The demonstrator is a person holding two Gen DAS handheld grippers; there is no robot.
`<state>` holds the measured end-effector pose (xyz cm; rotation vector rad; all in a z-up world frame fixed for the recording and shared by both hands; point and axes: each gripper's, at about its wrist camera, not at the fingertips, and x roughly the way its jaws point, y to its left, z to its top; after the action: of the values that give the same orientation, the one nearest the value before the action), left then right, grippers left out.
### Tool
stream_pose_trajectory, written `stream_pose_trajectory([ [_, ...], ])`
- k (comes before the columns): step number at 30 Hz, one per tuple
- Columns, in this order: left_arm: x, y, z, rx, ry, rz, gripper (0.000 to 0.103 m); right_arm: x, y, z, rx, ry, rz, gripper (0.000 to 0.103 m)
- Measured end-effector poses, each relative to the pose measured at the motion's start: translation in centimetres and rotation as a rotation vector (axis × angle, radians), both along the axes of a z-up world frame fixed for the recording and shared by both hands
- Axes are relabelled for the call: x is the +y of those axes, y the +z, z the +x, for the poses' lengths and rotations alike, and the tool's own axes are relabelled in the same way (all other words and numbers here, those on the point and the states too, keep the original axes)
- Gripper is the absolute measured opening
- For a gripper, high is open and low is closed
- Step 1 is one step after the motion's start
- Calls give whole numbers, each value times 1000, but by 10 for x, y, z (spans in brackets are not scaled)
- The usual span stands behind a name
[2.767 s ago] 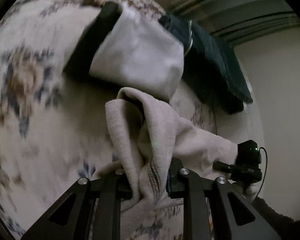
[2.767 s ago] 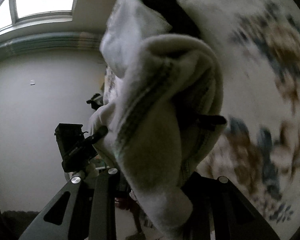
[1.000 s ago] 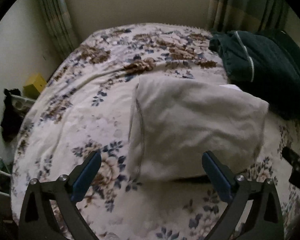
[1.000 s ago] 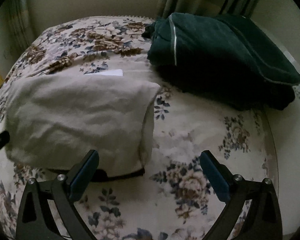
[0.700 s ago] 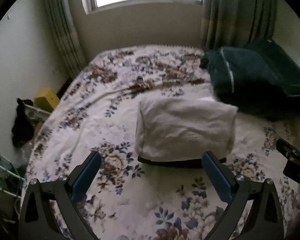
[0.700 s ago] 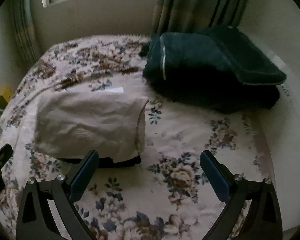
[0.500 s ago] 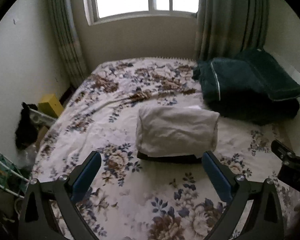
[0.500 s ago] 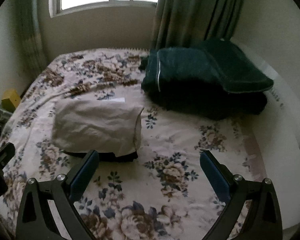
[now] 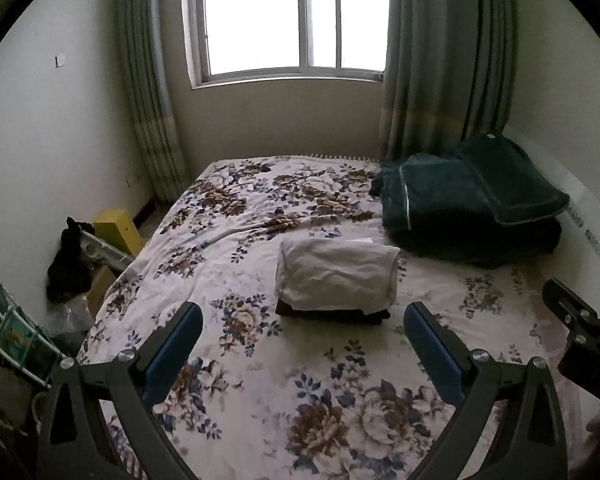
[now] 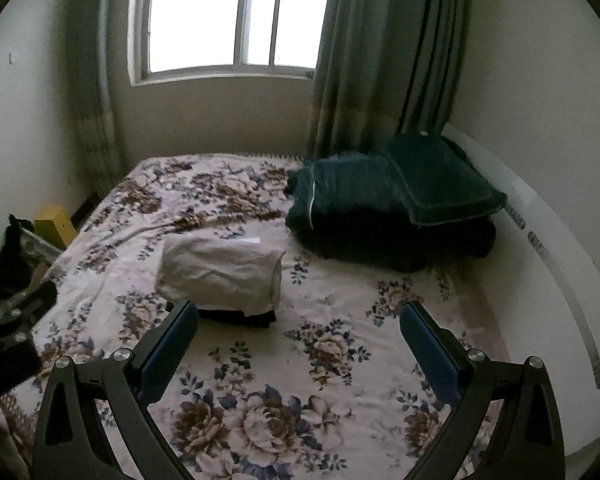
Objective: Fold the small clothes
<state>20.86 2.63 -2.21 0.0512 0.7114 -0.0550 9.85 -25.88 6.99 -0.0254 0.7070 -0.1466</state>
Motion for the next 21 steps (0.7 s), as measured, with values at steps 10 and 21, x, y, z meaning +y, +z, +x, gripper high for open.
stream_pose_trajectory([
  [10,4,20,-37,-45,3,-31,103,-11,34,-51,-40,31,42,102],
  [21,2,38,-56,-86,-6,-37,103,-11,50,-60,-48,51,62,102],
])
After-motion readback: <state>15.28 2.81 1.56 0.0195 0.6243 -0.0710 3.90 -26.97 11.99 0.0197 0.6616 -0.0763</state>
